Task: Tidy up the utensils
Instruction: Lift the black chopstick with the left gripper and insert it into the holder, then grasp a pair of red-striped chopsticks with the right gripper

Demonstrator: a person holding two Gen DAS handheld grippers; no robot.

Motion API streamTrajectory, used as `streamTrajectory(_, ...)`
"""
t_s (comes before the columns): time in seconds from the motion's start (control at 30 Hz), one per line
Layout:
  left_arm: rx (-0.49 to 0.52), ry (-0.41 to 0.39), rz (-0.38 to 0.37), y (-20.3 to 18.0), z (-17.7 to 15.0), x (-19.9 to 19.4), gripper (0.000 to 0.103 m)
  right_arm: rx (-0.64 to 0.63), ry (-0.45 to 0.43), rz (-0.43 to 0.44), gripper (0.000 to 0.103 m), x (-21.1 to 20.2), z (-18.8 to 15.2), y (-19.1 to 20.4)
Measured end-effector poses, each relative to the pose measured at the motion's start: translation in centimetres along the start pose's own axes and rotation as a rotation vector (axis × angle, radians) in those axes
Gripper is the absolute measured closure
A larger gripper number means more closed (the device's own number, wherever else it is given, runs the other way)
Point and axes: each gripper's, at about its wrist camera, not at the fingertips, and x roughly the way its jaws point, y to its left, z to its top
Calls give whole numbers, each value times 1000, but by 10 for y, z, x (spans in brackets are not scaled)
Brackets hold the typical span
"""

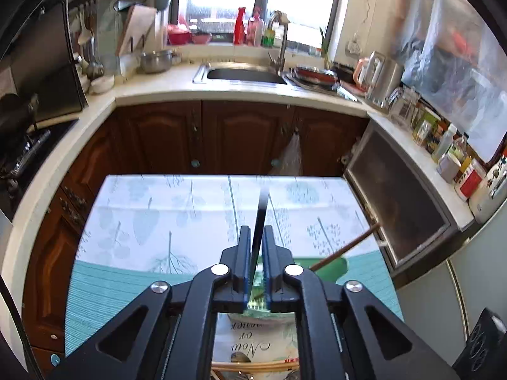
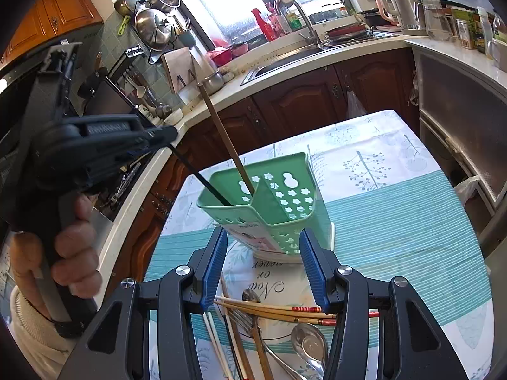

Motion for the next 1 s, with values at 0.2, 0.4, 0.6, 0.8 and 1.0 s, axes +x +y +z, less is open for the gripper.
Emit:
streamTrajectory(0.2, 50, 45, 52, -2, -15, 0, 53, -17, 27, -7, 54, 8, -4, 2)
streamTrajectory(0.4, 77, 95, 46, 6, -28, -24, 50, -45, 65, -7, 54, 13, -7, 7)
streamTrajectory(0.6, 59, 130, 35, 31, -52, -48, 47, -79, 97, -16, 54, 15, -15, 12)
streamTrajectory(0.8, -20, 214, -18, 62, -85, -49, 47, -105, 123, -23, 54, 22, -29, 18)
streamTrajectory(1.0, -89, 290, -49, 86, -126, -35, 54, -161, 168, -52, 54, 38, -52, 25)
